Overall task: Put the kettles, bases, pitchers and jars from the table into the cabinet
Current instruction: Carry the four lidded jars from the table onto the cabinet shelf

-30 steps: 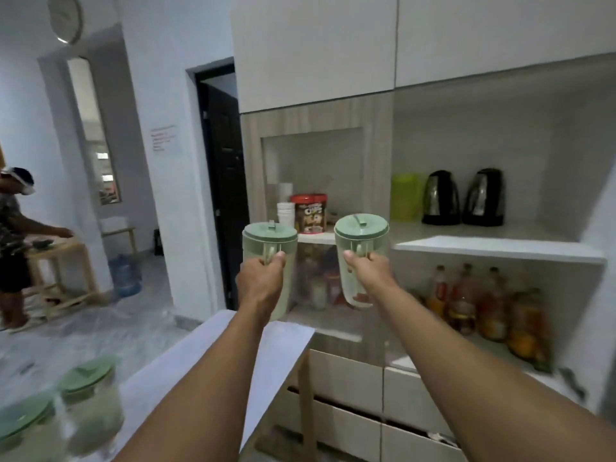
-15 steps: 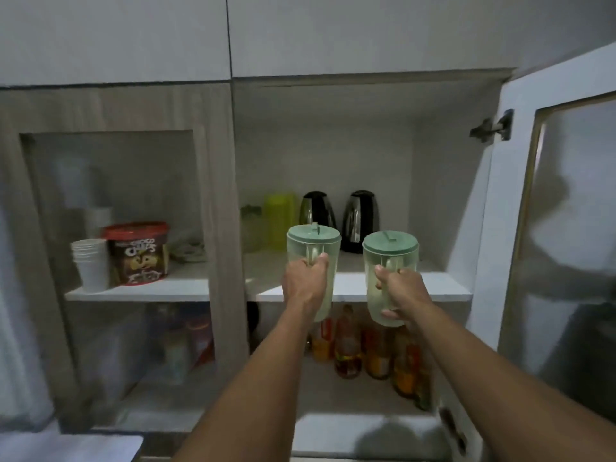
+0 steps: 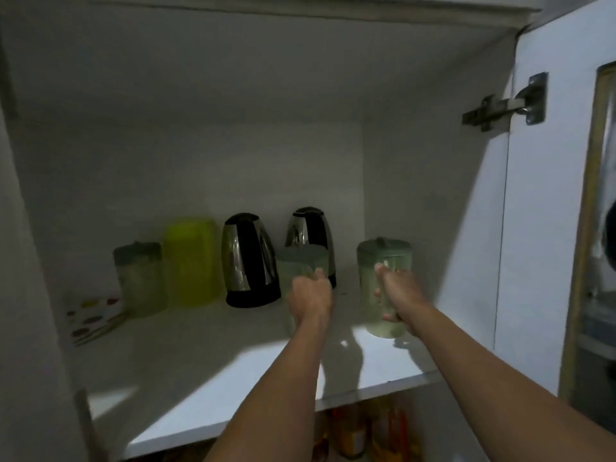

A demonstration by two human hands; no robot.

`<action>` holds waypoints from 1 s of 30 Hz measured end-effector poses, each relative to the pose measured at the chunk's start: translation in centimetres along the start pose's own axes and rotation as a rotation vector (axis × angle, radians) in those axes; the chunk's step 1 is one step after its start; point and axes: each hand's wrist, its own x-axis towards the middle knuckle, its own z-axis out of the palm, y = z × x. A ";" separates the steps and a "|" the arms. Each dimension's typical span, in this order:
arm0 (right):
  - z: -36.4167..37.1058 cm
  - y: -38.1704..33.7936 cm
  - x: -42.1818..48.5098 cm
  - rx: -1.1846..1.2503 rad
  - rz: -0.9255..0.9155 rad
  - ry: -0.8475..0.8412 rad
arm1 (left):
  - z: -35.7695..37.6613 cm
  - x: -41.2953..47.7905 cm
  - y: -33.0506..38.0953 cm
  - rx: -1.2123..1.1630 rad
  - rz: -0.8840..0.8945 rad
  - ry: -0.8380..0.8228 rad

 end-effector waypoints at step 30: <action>1.6 0.7 12.7 -0.199 -0.137 0.065 | 4.1 8.6 -1.4 0.359 -0.017 0.089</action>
